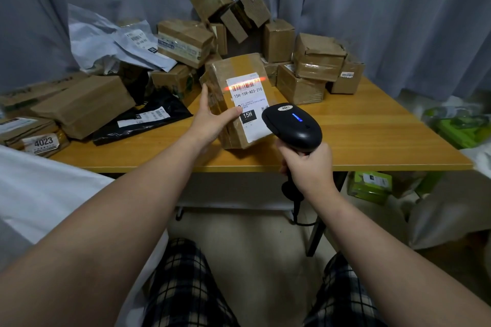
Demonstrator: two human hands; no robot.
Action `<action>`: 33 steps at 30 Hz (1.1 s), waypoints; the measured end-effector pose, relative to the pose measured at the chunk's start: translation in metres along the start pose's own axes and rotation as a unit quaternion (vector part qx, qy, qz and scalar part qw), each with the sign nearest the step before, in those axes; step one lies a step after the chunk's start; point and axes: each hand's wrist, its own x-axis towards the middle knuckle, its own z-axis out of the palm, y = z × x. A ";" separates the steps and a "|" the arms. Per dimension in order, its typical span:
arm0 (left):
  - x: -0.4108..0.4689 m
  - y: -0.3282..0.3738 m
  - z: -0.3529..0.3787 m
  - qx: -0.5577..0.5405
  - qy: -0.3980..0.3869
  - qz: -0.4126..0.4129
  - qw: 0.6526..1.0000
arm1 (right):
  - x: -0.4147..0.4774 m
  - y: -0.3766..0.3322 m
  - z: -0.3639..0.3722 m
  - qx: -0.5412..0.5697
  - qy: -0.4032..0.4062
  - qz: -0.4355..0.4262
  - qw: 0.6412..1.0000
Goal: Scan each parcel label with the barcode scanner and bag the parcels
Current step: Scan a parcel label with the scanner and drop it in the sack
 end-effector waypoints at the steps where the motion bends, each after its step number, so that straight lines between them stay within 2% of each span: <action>1: 0.000 0.000 0.000 0.000 0.001 0.000 1.000 | -0.001 0.000 0.000 0.001 0.002 0.001 1.000; 16: -0.013 -0.002 0.004 -0.003 0.016 0.019 1.000 | -0.001 -0.006 -0.001 0.025 -0.006 0.014 1.000; 22: -0.024 0.002 -0.004 -0.006 0.041 0.063 0.997 | 0.005 -0.019 0.004 0.036 -0.010 0.002 0.999; 28: -0.074 0.015 -0.060 0.019 0.126 0.121 0.984 | 0.000 -0.051 0.053 0.080 -0.072 -0.017 0.994; 33: -0.148 -0.015 -0.151 0.045 0.253 0.105 0.961 | -0.035 -0.073 0.135 0.121 -0.200 -0.014 0.972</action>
